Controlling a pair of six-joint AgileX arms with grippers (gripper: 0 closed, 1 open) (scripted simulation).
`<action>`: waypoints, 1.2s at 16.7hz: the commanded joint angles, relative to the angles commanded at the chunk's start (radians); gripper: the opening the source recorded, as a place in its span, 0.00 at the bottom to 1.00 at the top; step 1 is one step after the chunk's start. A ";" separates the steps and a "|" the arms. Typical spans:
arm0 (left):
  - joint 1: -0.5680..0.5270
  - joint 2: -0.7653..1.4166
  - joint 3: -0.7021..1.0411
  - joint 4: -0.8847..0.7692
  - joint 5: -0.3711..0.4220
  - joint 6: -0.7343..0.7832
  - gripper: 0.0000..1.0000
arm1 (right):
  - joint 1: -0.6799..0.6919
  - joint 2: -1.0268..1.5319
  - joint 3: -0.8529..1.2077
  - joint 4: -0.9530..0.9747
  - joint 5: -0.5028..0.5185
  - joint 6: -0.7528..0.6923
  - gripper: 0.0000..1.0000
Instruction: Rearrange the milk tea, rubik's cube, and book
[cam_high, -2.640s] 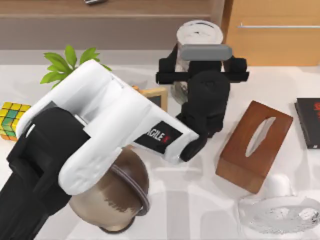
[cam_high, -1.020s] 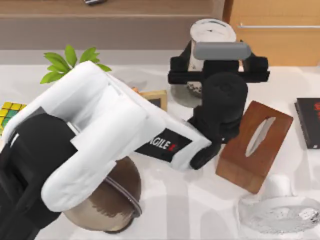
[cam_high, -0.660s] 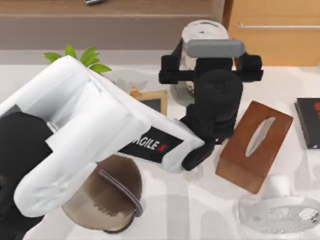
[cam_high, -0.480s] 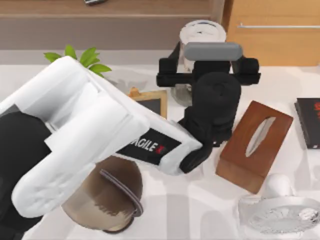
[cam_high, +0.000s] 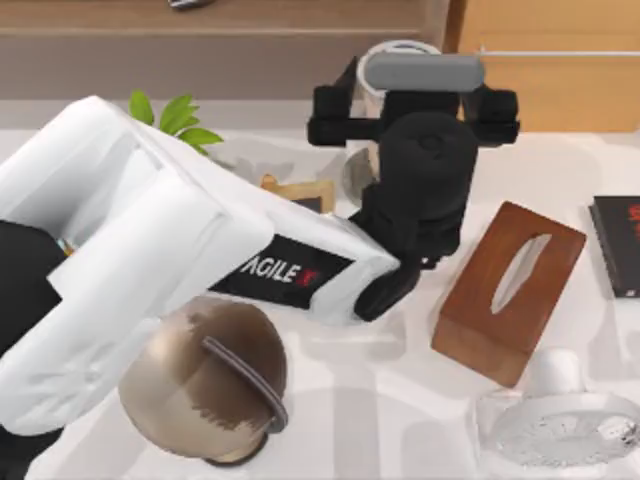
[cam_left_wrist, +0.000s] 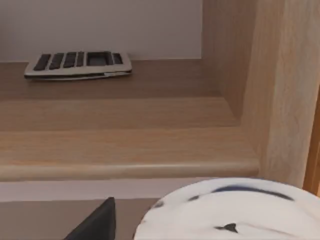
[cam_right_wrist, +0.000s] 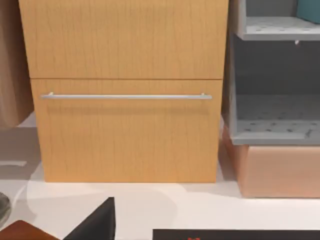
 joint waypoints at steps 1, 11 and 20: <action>0.024 -0.032 0.014 -0.042 0.021 0.015 1.00 | 0.000 0.000 0.000 0.000 0.000 0.000 1.00; 0.522 -0.346 0.223 -0.966 0.374 0.206 1.00 | 0.000 0.000 0.000 0.000 0.000 0.000 1.00; 0.877 -0.299 0.363 -1.903 0.690 0.234 1.00 | 0.000 0.000 0.000 0.000 0.000 0.000 1.00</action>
